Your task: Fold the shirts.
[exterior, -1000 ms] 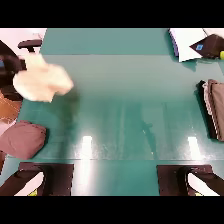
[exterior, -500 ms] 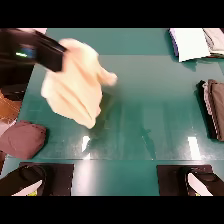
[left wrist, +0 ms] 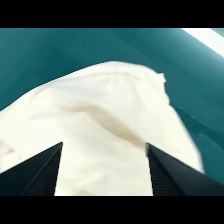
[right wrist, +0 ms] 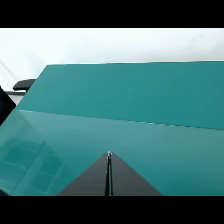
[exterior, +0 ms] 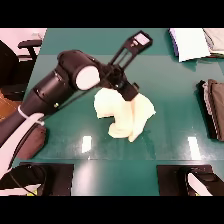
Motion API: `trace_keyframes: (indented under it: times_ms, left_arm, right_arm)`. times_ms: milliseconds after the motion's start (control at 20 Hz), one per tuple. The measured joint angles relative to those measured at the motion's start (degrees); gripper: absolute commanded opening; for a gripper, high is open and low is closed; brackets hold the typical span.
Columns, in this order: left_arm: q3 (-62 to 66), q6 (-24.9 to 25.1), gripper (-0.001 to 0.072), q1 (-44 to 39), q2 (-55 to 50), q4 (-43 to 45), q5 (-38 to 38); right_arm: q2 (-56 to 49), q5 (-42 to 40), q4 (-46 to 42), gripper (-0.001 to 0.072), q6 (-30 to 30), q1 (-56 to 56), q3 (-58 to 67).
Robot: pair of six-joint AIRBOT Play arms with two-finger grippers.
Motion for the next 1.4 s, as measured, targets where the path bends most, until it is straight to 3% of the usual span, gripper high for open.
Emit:
trace_keyframes:
  times_ms: [200, 450, 800, 850, 900, 950, 1050, 1100, 1200, 1400]
  left_arm:
    - [-1.5, -1.6, 0.0611, 12.1, -1.2, -0.9, -3.0]
    - [-12.3, -2.5, 0.0611, 26.3, -3.6, -11.1, -2.5]
    - [-18.5, 0.4, 0.0607, 27.6, -12.5, -19.6, 1.8]
    - [-18.7, 0.7, 0.0410, 27.0, -13.2, -20.1, 3.0]
    - [-18.7, 1.0, 0.0161, 26.6, -13.7, -20.5, 3.8]
    - [-18.5, 1.3, 0.0040, 26.3, -14.1, -20.8, 4.5]
    - [-17.7, 1.7, 0.0037, 26.0, -14.4, -20.7, 5.4]
    - [-17.0, 1.9, 0.0037, 26.0, -14.5, -20.5, 5.7]
    - [-15.4, 2.1, 0.0037, 25.8, -14.6, -20.3, 5.9]
    - [-12.9, 2.3, 0.0037, 25.7, -14.7, -19.7, 5.9]
  right_arm:
    - [0.0, 0.7, 0.0, 0.0016, 0.0, 0.0, 0.0]
    - [-1.5, 3.2, 0.0, 0.0016, 0.0, 0.0, -0.2]
    - [-7.8, 10.5, -0.4, 0.0016, 0.0, 0.0, -0.7]
    - [-8.6, 11.6, -0.5, 0.0016, 0.0, 0.0, -1.5]
    - [-9.2, 12.6, -0.5, 0.0016, 0.0, 0.0, -2.9]
    - [-9.6, 13.4, -0.6, 0.0016, 0.0, 0.0, -5.0]
    - [-9.8, 14.4, -1.1, 0.0017, 0.6, 0.0, -10.6]
    - [-9.7, 14.8, -2.0, 0.0034, 1.2, 0.0, -13.8]
    - [-9.4, 15.1, -3.1, 0.0458, 2.7, 0.0, -21.3]
    - [-11.4, 14.0, -3.5, 0.0468, 4.3, 1.5, -35.4]
